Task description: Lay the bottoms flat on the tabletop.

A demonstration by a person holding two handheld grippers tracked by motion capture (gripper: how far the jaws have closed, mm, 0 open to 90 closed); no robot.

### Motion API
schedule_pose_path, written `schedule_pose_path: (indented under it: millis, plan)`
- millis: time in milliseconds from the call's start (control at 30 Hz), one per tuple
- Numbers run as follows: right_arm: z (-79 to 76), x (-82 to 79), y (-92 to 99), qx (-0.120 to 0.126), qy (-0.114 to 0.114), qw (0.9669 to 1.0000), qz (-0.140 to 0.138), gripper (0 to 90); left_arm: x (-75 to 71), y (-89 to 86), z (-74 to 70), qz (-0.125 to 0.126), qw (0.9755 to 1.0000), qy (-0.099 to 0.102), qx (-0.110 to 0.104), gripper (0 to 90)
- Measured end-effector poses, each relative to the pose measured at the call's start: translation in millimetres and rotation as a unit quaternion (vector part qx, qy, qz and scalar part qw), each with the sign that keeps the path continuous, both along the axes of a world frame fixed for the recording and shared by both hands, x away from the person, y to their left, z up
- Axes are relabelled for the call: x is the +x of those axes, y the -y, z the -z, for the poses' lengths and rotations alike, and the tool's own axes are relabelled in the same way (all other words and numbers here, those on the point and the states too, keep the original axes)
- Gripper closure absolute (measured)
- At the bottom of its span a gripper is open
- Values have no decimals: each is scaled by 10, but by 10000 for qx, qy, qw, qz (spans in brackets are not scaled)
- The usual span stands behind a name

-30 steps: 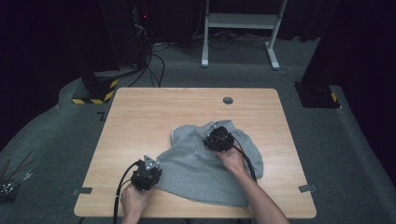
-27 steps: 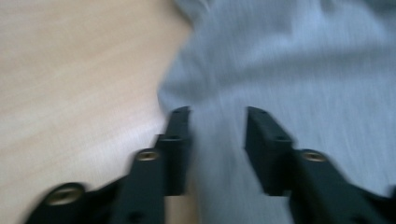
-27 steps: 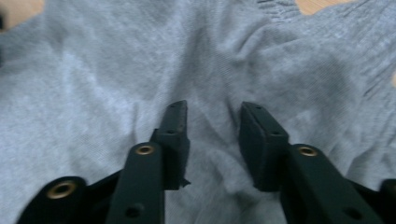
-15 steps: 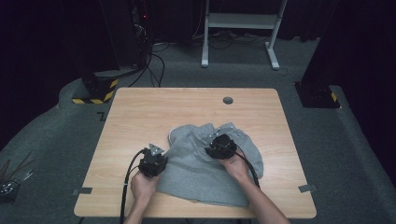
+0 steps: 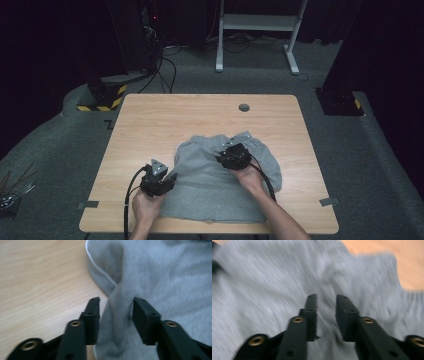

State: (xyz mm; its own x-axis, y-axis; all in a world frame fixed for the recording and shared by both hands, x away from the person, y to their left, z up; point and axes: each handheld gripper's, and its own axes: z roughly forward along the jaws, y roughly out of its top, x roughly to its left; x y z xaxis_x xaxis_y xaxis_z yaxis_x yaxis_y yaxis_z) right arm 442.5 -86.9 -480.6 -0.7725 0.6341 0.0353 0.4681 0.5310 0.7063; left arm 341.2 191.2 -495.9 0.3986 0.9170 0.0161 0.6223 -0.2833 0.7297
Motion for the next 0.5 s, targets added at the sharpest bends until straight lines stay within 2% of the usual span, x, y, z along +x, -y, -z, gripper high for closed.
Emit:
schedule_pose_path:
  millis: [33,133,233,267,300,333,367,433,500]
  plan:
    - [-27,9,-36,12,40,10000,-27,652,29,21,17,0,10000,9,-29,558]
    - [-112,72,-218,78,142,9999,-28,582,74,57,107,17,9998,-153,-88,588]
    - [-130,140,-371,140,182,9997,75,564,56,45,161,109,9995,-228,-169,733]
    - [-108,153,-411,83,194,9997,95,586,48,35,165,135,9995,-242,-178,800]
    - [-61,166,-442,-73,152,9998,88,610,45,22,153,171,9993,-273,-173,826]
    - [49,183,-470,-358,-53,9993,15,687,40,21,137,198,9993,-282,-132,842]
    - [145,174,-462,-569,-35,9983,-93,775,32,21,127,217,9993,-273,-101,848]
    - [226,141,-400,-647,-64,9978,-126,854,1,25,114,256,9994,-241,-37,850]
    - [237,119,-308,-593,-105,9981,-102,876,-50,19,110,298,9993,-233,-1,850]
